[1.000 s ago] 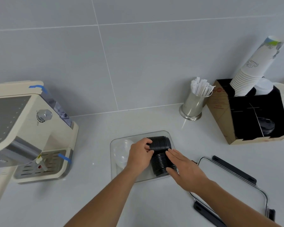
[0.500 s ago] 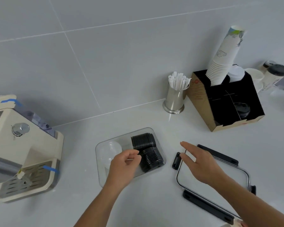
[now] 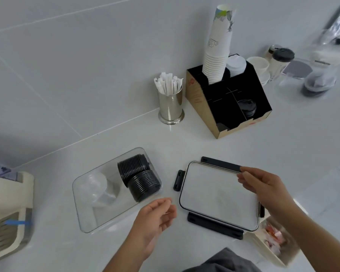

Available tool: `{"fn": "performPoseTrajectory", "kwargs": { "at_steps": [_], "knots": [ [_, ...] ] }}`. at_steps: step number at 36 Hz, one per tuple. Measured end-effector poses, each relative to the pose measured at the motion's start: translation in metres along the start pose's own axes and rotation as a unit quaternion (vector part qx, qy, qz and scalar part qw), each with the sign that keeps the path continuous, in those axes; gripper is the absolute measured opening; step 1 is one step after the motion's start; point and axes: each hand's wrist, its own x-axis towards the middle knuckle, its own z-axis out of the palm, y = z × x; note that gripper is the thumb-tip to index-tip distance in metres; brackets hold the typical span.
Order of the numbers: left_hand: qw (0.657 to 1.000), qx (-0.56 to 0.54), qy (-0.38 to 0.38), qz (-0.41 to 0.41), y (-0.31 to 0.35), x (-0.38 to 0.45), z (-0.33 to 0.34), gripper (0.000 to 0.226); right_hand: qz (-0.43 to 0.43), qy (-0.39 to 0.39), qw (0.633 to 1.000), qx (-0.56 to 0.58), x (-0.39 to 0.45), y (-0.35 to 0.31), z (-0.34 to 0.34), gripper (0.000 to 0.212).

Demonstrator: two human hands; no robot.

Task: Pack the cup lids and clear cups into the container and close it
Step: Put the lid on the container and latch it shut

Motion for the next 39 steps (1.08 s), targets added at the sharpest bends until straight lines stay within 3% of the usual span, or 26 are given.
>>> {"fn": "performPoseTrajectory", "kwargs": {
  "at_steps": [7, 12, 20, 23, 33, 35, 39],
  "knots": [
    [0.998, 0.002, 0.050, -0.049, -0.015, 0.024, 0.027, 0.010, 0.072, 0.038, 0.995, 0.051, 0.000, 0.037, -0.047, 0.017],
    [0.993, 0.011, 0.106, -0.041, -0.018, 0.042, 0.042, 0.005, 0.124, 0.043, 0.989, 0.067, 0.006, 0.069, -0.071, 0.015],
    [0.979, 0.056, 0.192, -0.027, -0.020, 0.069, 0.067, 0.012, 0.203, -0.001, 0.974, 0.101, 0.018, 0.105, -0.086, 0.015],
    [0.974, 0.073, 0.213, -0.018, -0.020, 0.079, 0.072, 0.012, 0.213, -0.027, 0.973, 0.090, 0.019, 0.106, -0.083, 0.010],
    [0.955, 0.106, 0.278, -0.013, -0.021, 0.111, 0.076, 0.010, 0.217, -0.078, 0.973, 0.010, 0.042, 0.108, -0.078, 0.024],
    [0.953, 0.107, 0.282, -0.007, -0.021, 0.111, 0.079, 0.002, 0.217, -0.079, 0.973, -0.008, 0.046, 0.106, -0.077, 0.022],
    [0.951, 0.108, 0.291, 0.016, -0.025, 0.116, 0.081, 0.017, 0.218, -0.087, 0.972, -0.017, 0.050, 0.104, -0.076, 0.016]
  ]
}}
